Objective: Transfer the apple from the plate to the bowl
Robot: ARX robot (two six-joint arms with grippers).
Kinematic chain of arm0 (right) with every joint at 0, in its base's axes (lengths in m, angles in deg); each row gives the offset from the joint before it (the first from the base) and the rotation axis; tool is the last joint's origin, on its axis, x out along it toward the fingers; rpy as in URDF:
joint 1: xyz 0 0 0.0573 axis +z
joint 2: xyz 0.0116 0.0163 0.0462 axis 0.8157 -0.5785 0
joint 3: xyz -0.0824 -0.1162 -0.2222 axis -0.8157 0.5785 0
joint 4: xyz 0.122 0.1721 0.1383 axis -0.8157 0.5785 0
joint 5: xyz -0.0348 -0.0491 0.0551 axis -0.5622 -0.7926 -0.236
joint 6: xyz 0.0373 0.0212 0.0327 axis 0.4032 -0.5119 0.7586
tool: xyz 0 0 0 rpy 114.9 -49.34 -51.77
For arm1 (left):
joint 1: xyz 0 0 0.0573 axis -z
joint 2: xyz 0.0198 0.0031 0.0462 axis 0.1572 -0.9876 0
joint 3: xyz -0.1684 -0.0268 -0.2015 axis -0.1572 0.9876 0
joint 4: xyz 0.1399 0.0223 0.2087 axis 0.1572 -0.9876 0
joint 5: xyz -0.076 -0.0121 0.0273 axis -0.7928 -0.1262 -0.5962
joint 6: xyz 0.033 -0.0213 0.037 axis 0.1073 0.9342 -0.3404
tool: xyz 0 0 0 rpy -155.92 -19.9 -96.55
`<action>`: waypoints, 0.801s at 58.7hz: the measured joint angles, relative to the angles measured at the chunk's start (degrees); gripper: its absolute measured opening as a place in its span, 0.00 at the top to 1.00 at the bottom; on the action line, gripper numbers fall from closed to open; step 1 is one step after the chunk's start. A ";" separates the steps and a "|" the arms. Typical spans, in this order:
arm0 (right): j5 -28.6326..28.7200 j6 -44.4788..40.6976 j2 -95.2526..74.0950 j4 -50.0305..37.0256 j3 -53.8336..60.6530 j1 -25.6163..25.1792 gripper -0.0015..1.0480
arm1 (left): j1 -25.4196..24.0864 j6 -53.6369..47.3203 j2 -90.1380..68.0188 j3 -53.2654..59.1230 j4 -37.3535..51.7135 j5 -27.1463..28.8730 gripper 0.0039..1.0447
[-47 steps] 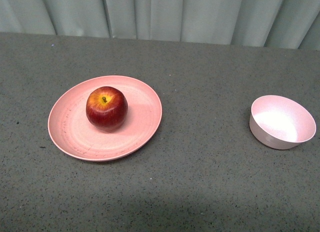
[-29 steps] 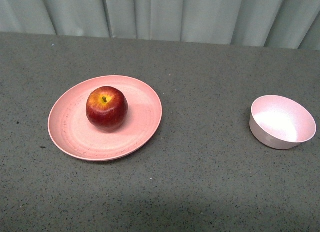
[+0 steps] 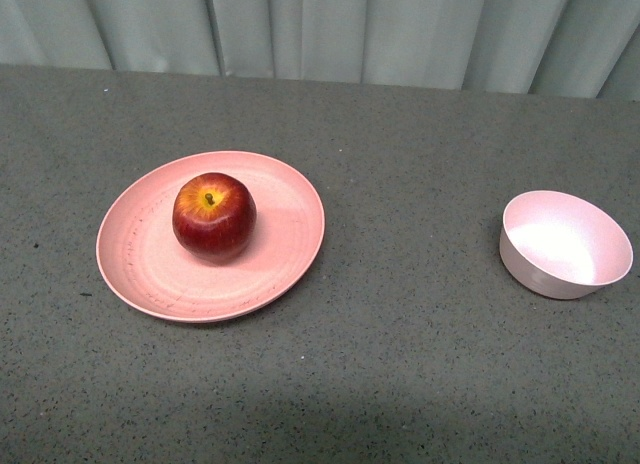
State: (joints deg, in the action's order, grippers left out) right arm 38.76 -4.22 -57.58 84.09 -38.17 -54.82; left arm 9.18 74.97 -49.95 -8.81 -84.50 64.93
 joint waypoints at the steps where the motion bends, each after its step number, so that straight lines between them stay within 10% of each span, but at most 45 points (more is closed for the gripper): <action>1: 0.00 0.00 0.00 0.00 -0.02 0.00 0.09 | 0.00 -0.02 0.00 0.00 0.00 0.00 0.06; 47: 0.00 0.00 0.00 0.00 0.00 0.00 0.09 | 0.00 0.00 0.00 0.00 0.00 0.00 0.06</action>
State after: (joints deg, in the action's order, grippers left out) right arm 38.76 -4.22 -57.58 84.09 -38.17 -54.82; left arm 9.18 74.97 -49.95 -8.81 -84.50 64.93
